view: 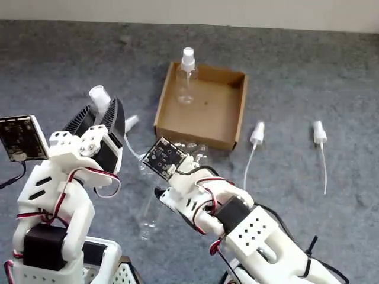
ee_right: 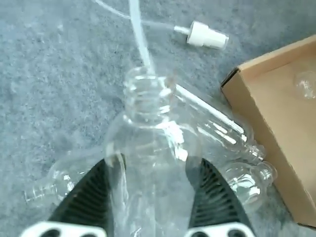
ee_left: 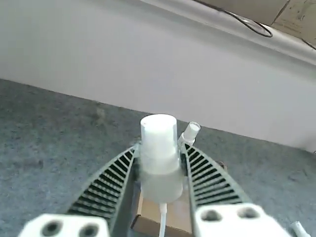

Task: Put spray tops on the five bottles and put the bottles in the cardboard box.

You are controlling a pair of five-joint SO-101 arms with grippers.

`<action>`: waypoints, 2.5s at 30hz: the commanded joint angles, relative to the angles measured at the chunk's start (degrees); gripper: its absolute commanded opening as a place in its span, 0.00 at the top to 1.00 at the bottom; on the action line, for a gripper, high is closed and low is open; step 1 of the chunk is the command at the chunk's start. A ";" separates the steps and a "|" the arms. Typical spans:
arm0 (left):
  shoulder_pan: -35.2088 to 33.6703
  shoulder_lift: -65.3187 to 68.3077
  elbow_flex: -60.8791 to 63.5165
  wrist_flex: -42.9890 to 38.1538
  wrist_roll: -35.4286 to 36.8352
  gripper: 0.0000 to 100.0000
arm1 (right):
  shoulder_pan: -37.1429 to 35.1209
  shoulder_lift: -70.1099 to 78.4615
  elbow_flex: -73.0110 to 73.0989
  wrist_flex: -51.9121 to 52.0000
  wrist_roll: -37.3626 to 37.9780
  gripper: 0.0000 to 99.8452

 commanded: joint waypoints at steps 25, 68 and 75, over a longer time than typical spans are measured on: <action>2.68 -0.31 3.56 2.64 -2.20 1.00 | -0.48 -1.45 -0.57 -1.36 -0.53 1.00; 2.42 -6.64 14.81 4.57 -13.71 0.79 | 15.08 -1.45 -1.10 -26.33 -16.35 1.00; 1.45 -20.97 21.76 5.27 -16.18 0.79 | 19.47 -0.92 -5.67 -24.92 -16.18 1.00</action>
